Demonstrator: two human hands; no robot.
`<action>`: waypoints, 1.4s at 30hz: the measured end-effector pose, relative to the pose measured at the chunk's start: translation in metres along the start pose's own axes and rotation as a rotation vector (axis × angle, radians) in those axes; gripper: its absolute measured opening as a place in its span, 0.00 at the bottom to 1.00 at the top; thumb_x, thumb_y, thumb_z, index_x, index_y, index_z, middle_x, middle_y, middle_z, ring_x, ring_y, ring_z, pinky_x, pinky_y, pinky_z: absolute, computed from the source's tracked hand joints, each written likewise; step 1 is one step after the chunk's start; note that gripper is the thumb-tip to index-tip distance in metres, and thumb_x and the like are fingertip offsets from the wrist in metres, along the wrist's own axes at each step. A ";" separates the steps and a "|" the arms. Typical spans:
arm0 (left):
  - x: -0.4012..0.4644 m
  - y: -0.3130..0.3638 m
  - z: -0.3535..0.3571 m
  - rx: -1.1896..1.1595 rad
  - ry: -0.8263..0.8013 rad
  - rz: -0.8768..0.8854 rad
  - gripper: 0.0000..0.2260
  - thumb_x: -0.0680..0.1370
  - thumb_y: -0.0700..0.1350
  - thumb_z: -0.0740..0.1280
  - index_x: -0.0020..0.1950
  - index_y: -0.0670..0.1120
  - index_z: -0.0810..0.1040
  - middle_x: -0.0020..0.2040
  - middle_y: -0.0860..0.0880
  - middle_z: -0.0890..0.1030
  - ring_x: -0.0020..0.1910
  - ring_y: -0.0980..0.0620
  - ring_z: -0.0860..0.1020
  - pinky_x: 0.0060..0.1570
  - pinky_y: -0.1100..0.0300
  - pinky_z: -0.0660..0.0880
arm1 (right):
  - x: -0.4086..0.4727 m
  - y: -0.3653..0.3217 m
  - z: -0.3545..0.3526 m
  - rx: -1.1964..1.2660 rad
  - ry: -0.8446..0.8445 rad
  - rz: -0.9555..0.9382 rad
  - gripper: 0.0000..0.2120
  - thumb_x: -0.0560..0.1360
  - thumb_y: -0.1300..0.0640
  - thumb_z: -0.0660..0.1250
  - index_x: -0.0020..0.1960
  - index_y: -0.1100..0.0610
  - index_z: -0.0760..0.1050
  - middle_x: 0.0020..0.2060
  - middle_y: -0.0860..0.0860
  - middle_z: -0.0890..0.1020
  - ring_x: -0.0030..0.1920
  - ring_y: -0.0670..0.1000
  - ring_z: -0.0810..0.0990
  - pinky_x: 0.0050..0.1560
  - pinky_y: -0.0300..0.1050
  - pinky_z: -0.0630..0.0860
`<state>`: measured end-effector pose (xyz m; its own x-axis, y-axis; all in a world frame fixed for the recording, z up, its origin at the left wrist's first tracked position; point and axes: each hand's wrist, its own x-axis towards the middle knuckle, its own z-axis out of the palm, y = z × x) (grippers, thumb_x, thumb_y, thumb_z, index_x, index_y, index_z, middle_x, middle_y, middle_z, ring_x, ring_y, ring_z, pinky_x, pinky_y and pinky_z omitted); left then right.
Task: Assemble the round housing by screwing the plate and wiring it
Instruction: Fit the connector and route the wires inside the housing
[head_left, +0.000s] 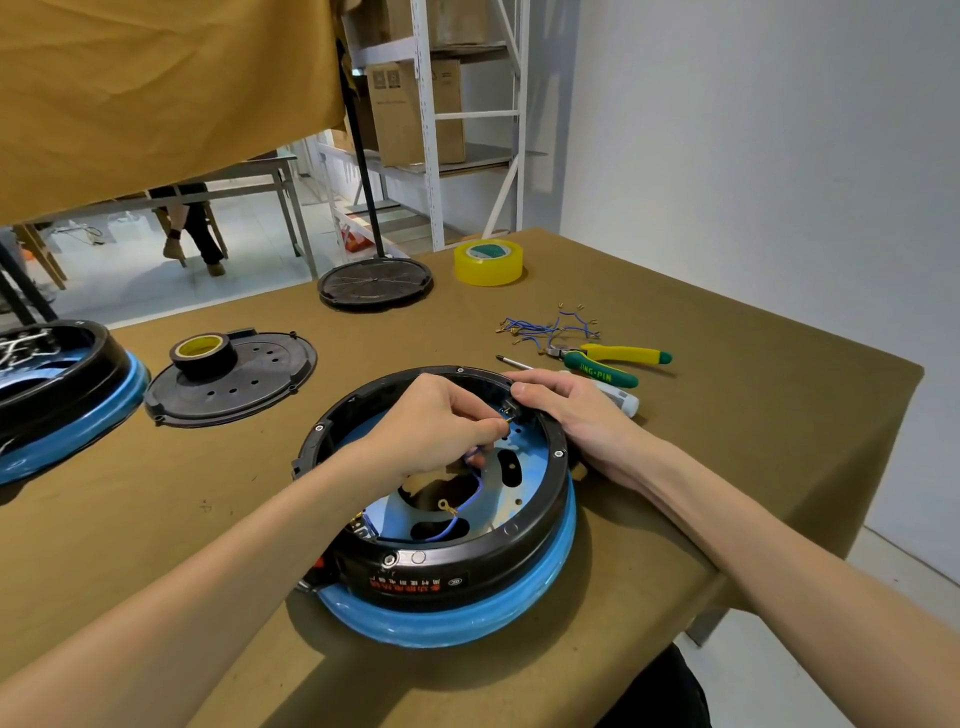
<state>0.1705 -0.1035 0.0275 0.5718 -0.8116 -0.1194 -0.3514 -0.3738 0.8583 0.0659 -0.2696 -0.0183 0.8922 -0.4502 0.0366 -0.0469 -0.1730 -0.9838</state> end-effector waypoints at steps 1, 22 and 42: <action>0.000 0.000 0.000 -0.015 0.005 -0.020 0.05 0.79 0.41 0.73 0.44 0.43 0.88 0.31 0.46 0.82 0.28 0.57 0.79 0.32 0.68 0.77 | 0.001 0.000 0.000 0.002 -0.003 0.000 0.08 0.82 0.52 0.68 0.56 0.41 0.83 0.45 0.33 0.85 0.52 0.39 0.84 0.52 0.36 0.79; 0.001 0.004 0.011 0.035 0.133 -0.042 0.05 0.79 0.43 0.74 0.43 0.46 0.87 0.28 0.53 0.81 0.26 0.61 0.76 0.33 0.66 0.76 | -0.002 0.000 0.002 0.056 0.004 -0.002 0.11 0.83 0.54 0.66 0.63 0.48 0.82 0.55 0.48 0.86 0.58 0.48 0.84 0.63 0.48 0.79; 0.002 0.000 0.022 0.088 0.188 0.004 0.10 0.80 0.44 0.72 0.38 0.51 0.85 0.28 0.53 0.83 0.29 0.59 0.79 0.33 0.64 0.75 | -0.007 -0.003 0.007 0.103 0.030 0.005 0.12 0.82 0.56 0.66 0.63 0.52 0.82 0.55 0.49 0.86 0.57 0.48 0.84 0.62 0.45 0.79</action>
<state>0.1552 -0.1154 0.0158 0.6957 -0.7182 -0.0141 -0.4126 -0.4156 0.8106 0.0629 -0.2598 -0.0168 0.8780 -0.4773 0.0355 -0.0034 -0.0804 -0.9968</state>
